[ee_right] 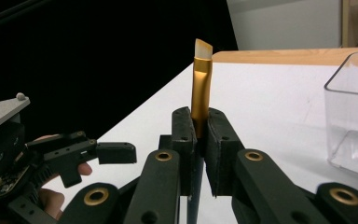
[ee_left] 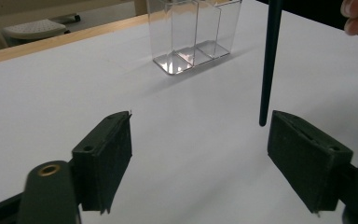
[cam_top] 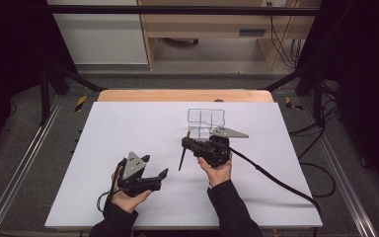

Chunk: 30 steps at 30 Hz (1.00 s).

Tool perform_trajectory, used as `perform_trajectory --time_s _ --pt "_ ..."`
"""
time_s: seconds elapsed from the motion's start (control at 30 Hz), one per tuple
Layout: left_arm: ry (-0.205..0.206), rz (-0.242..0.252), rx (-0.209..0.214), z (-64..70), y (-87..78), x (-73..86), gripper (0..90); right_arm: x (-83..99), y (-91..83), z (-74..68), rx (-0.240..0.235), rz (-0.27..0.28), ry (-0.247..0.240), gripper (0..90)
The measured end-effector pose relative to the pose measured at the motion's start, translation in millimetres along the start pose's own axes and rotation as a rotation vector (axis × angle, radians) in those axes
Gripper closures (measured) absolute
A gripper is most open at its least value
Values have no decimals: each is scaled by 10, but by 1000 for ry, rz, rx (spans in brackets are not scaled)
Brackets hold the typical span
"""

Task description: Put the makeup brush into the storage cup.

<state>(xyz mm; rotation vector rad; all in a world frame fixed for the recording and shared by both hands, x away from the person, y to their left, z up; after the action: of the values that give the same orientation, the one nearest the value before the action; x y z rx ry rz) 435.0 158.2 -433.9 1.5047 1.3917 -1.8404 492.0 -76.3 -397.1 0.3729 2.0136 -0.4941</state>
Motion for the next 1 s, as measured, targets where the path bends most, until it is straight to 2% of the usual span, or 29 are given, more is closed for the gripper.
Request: perform_trajectory --time_s 0.2,0.5,1.0 --pt "-21 5 20 -145 -48 8 162 -75 -47 26 14 6 -22 833" --pt "-42 2 -11 -372 -112 50 123 -153 -87 84 40 1 -54 833" --pt "-41 -15 -48 -503 -159 125 101 -379 -203 215 108 25 -96 832"
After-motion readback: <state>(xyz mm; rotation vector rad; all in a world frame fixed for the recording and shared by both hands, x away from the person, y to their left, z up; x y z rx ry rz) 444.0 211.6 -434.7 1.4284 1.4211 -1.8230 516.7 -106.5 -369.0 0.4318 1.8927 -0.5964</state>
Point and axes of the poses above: each handheld gripper's, and its own axes: y roughly forward along the jaws, x roughly out of its underside, z roughly to its right, the point moved 2 cm from there along y, roughly forward along the jaws, and after that the axes turned 8 degrees about -x, right-handed, at the moved point
